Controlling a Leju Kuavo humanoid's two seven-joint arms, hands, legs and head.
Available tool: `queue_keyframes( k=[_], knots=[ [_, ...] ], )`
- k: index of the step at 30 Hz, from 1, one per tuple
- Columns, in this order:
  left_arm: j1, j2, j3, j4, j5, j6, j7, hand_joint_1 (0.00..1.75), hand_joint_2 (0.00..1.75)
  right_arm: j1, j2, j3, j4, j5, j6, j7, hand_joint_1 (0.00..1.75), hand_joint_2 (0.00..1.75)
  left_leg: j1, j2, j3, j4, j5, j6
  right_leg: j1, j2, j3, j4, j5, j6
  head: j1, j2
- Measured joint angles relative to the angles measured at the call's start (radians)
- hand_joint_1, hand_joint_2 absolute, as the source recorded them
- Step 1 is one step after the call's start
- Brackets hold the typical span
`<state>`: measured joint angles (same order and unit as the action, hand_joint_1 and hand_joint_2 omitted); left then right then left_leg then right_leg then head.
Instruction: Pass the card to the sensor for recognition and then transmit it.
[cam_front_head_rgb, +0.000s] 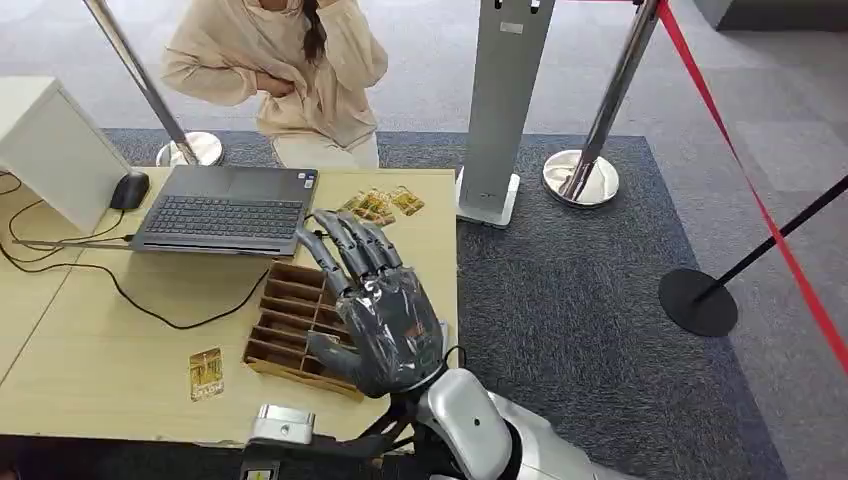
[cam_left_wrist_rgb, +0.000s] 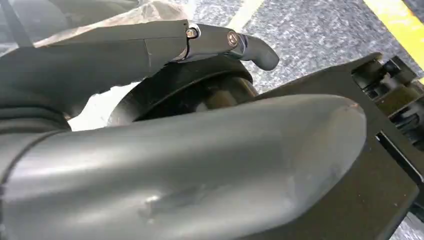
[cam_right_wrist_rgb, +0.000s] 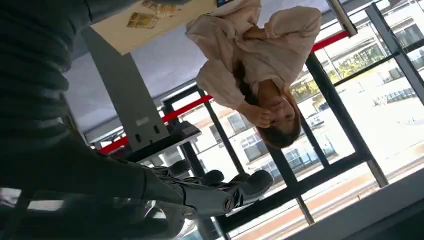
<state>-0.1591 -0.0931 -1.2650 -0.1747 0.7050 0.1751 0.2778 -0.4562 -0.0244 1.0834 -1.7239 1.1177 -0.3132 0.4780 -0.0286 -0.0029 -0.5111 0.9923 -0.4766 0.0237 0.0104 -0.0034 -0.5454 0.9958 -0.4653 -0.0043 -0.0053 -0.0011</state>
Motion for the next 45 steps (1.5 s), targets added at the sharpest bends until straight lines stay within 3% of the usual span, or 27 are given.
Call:
queue_keyframes(
  k=[5, 25, 34, 39, 45],
  knots=[
    [0.004, 0.016, 0.001, 0.000, 0.006, -0.027, -0.029, 0.00, 0.00, 0.029, -0.009, -0.001, 0.008, -0.073, -0.012, -0.011, 0.00, 1.75, 0.000, 0.000, 0.000, 0.000, 0.000, 0.000, 0.000, 0.000, 0.000, 0.000, 0.000, 0.000, 0.000, 0.000],
    [0.002, 0.016, 0.002, 0.000, 0.001, -0.027, -0.015, 0.00, 0.00, 0.080, -0.016, 0.000, 0.111, -0.204, -0.034, -0.053, 0.00, 1.75, 0.000, 0.000, 0.000, 0.000, 0.000, 0.000, 0.000, 0.000, 0.000, 0.000, 0.000, 0.000, 0.000, 0.000],
    [0.002, 0.016, 0.003, -0.001, 0.010, -0.023, -0.018, 0.00, 0.00, 0.140, -0.024, -0.005, 0.194, -0.322, -0.103, -0.120, 0.00, 1.75, 0.000, 0.000, 0.000, 0.000, 0.000, 0.000, 0.000, 0.000, 0.000, 0.000, 0.000, 0.000, 0.000, 0.000],
    [0.005, 0.017, 0.003, -0.001, 0.017, -0.016, -0.025, 0.00, 0.00, 0.193, -0.037, -0.028, 0.217, -0.396, -0.184, -0.177, 0.00, 1.75, 0.000, 0.001, -0.001, 0.000, 0.000, 0.000, 0.000, 0.000, 0.000, 0.000, 0.000, 0.000, 0.000, 0.000],
    [0.007, 0.017, 0.003, -0.001, 0.018, -0.014, -0.028, 0.00, 0.00, 0.226, -0.047, -0.052, 0.234, -0.457, -0.201, -0.214, 0.00, 1.75, 0.000, 0.001, 0.000, 0.000, 0.000, 0.000, 0.000, 0.000, 0.000, 0.000, 0.000, 0.000, 0.000, 0.000]
  ],
)
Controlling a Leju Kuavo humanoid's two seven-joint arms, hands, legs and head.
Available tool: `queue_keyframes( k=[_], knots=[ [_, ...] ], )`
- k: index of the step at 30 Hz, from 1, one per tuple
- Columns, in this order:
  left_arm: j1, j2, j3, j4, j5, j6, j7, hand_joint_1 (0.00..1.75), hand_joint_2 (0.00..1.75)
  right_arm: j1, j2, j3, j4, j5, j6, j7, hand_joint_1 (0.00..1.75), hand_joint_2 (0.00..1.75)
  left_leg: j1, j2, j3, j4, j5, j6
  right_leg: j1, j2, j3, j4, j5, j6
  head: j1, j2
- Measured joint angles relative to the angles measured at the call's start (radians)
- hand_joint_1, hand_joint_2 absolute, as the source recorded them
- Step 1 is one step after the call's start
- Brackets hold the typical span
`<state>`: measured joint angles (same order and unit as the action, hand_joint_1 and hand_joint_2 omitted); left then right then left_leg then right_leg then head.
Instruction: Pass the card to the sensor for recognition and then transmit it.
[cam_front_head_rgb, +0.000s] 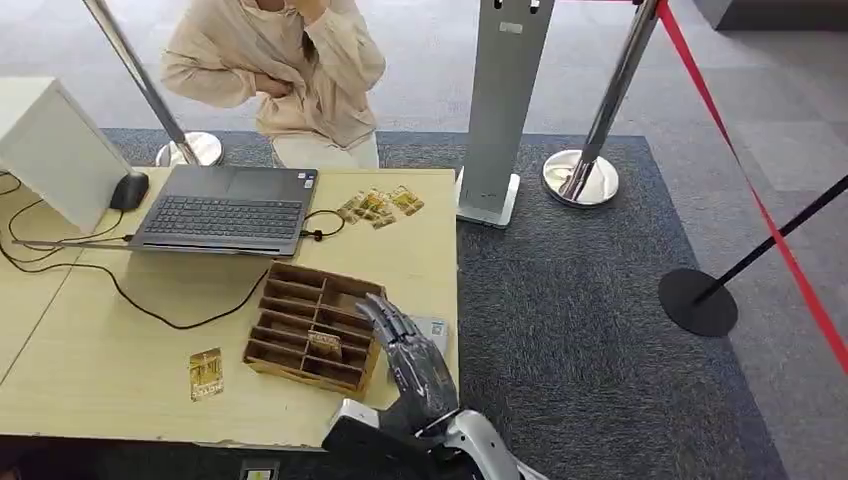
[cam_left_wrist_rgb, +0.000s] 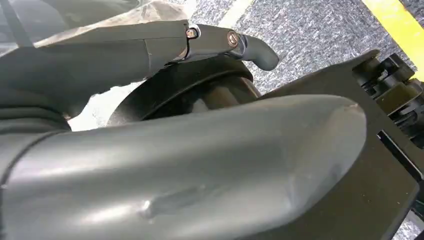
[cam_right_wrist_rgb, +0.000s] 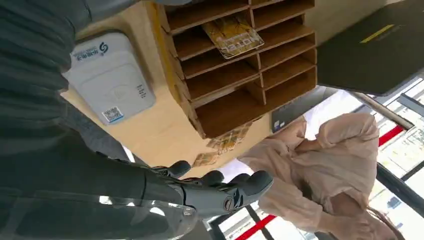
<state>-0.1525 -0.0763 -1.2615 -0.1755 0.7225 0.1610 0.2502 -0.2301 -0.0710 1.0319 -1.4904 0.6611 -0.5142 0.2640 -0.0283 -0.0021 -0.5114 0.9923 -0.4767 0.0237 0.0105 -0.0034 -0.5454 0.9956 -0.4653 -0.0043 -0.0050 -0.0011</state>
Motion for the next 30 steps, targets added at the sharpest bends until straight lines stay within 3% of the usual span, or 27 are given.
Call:
queue_keyframes(
  k=[30],
  knots=[
    [-0.003, -0.019, 0.000, -0.001, -0.013, 0.045, 0.055, 0.00, 0.00, 0.002, 0.008, 0.002, 0.018, -0.031, -0.011, -0.025, 0.00, 1.75, 0.000, 0.000, 0.000, 0.000, 0.000, 0.000, 0.000, 0.000, 0.000, 0.000, 0.000, 0.000, 0.000, 0.000]
  ],
)
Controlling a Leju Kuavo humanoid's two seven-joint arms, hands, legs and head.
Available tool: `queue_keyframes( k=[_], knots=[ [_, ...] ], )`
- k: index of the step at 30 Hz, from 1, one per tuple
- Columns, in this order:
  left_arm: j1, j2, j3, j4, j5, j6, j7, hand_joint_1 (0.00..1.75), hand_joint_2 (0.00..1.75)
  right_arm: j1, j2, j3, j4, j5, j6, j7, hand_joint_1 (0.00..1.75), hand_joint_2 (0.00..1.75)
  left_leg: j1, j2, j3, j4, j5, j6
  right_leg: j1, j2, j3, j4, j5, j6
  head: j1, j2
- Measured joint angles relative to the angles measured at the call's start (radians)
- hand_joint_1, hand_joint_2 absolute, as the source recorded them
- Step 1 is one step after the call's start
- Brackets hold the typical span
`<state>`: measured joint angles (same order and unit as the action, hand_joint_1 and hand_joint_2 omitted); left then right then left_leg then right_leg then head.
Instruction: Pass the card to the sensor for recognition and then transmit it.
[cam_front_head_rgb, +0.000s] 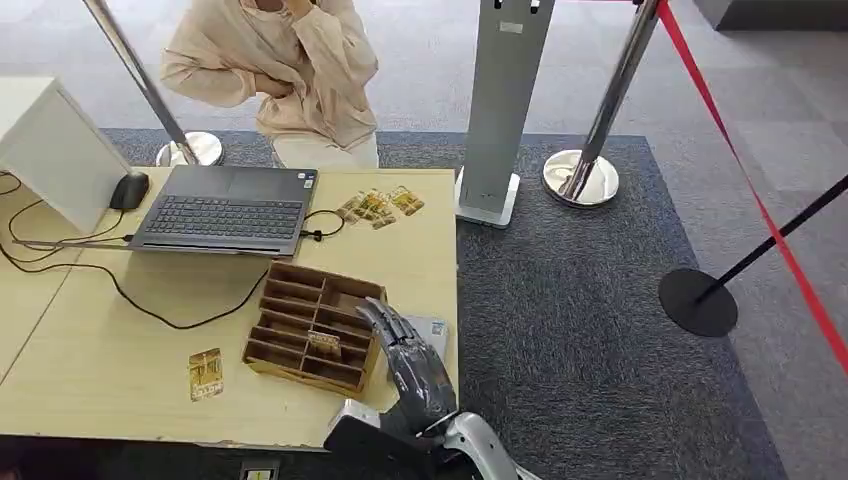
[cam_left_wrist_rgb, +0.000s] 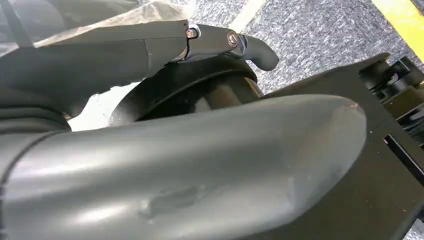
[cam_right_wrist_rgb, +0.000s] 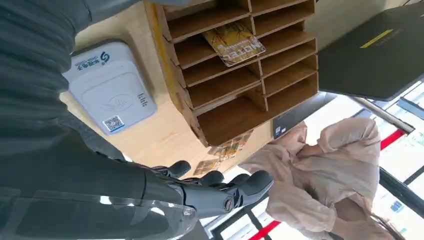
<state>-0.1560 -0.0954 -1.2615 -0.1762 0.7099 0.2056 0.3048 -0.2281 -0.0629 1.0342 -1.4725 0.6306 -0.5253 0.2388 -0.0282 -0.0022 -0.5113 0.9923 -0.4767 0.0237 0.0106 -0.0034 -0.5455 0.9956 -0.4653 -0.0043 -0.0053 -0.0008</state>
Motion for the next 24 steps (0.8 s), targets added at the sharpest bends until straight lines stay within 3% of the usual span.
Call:
queue_keyframes(
  k=[24],
  knots=[
    [-0.003, -0.002, 0.000, 0.000, -0.003, -0.001, 0.015, 0.00, 0.00, 0.001, 0.000, 0.000, 0.000, -0.026, -0.027, -0.012, 0.02, 1.75, 0.000, 0.000, 0.000, 0.000, 0.000, 0.000, 0.000, 0.000, 0.000, 0.000, 0.000, 0.000, 0.000, 0.000]
  ],
)
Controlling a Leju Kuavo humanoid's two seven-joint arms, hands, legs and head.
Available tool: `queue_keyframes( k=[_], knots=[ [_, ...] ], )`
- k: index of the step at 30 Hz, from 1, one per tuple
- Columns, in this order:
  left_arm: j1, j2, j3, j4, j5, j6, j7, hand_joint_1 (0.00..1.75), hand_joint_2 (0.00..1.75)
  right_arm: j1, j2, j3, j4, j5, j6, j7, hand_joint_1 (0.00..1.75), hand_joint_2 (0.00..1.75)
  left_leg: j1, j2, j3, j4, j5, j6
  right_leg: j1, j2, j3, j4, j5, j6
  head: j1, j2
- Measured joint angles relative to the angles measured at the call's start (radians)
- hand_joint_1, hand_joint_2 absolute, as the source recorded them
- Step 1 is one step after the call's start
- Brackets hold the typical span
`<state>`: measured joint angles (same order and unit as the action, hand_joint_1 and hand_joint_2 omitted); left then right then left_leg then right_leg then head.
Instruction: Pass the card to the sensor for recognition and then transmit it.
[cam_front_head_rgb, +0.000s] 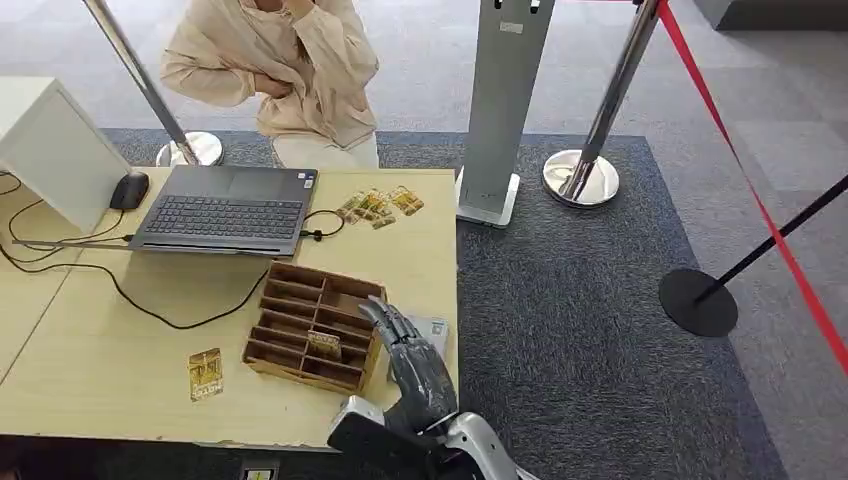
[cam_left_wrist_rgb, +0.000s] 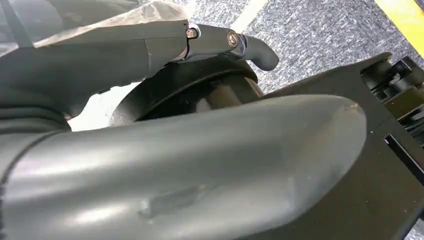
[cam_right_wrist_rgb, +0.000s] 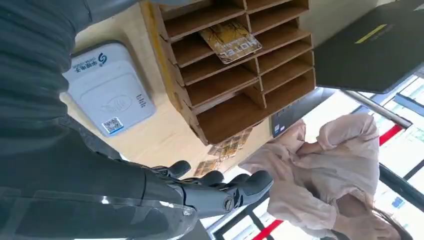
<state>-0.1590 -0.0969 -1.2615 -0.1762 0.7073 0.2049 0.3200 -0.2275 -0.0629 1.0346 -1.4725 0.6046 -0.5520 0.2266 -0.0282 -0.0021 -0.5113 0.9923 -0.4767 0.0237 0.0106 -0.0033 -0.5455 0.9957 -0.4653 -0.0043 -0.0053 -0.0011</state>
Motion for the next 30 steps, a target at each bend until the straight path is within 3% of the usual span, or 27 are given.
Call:
queue_keyframes(
  k=[8, 13, 22, 30],
  knots=[
    [0.000, 0.000, 0.000, 0.000, 0.000, 0.000, 0.002, 0.00, 0.00, 0.001, 0.000, 0.000, 0.000, -0.006, -0.007, 0.000, 0.02, 1.75, 0.000, 0.000, 0.000, 0.000, 0.000, 0.000, 0.000, 0.000, 0.000, 0.000, 0.000, 0.000, 0.000, 0.000],
    [0.003, 0.001, 0.000, 0.000, 0.002, -0.007, -0.014, 0.00, 0.00, 0.001, -0.003, -0.010, -0.006, -0.006, -0.056, 0.006, 0.00, 1.75, 0.000, 0.000, 0.000, 0.000, 0.000, 0.000, 0.000, 0.000, 0.000, 0.000, 0.000, 0.000, 0.000, 0.000],
    [0.008, 0.018, 0.000, 0.000, 0.006, -0.034, -0.047, 0.00, 0.00, 0.007, -0.020, -0.045, -0.050, -0.004, -0.056, 0.029, 0.00, 1.75, 0.000, 0.000, 0.000, 0.000, 0.000, 0.000, 0.000, 0.000, 0.000, 0.000, 0.000, 0.000, 0.000, 0.000],
    [0.008, 0.018, 0.000, 0.000, 0.003, -0.032, -0.045, 0.00, 0.00, 0.019, -0.023, -0.046, -0.048, -0.029, -0.058, 0.002, 0.00, 1.75, 0.000, 0.000, 0.000, 0.000, 0.000, 0.000, 0.000, 0.000, 0.000, 0.000, 0.000, 0.000, 0.000, 0.000]
  ],
)
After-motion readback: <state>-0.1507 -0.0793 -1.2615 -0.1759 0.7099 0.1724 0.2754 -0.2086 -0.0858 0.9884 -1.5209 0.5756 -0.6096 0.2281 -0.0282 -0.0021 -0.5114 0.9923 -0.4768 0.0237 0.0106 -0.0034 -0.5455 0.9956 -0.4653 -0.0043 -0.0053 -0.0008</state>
